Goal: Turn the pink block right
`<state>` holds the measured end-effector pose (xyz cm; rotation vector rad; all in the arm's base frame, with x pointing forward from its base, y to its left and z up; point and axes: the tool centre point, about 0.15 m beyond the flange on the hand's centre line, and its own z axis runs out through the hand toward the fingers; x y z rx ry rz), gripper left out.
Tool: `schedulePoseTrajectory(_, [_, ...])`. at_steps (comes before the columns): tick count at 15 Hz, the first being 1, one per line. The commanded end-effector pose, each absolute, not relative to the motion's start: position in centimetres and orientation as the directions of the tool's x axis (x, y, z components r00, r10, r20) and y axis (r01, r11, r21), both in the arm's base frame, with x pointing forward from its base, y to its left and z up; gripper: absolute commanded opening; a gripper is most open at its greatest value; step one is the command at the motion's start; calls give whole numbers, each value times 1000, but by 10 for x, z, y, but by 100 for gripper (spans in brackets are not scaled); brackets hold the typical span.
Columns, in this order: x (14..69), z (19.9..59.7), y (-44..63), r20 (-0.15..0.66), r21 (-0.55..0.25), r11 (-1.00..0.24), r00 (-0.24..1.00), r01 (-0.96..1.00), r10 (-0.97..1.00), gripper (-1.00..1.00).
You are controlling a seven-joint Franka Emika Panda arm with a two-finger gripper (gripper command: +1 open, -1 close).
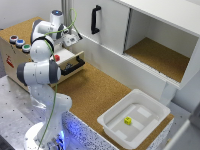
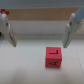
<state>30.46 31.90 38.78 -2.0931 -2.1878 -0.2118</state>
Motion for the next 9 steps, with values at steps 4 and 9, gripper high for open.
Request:
schedulePoseTrajectory(4, [355, 329, 356, 54, -86, 125, -121, 988, 991, 100])
schedulePoseTrajectory(9, [353, 319, 347, 5, -58, 135, -135, 989, 991, -100])
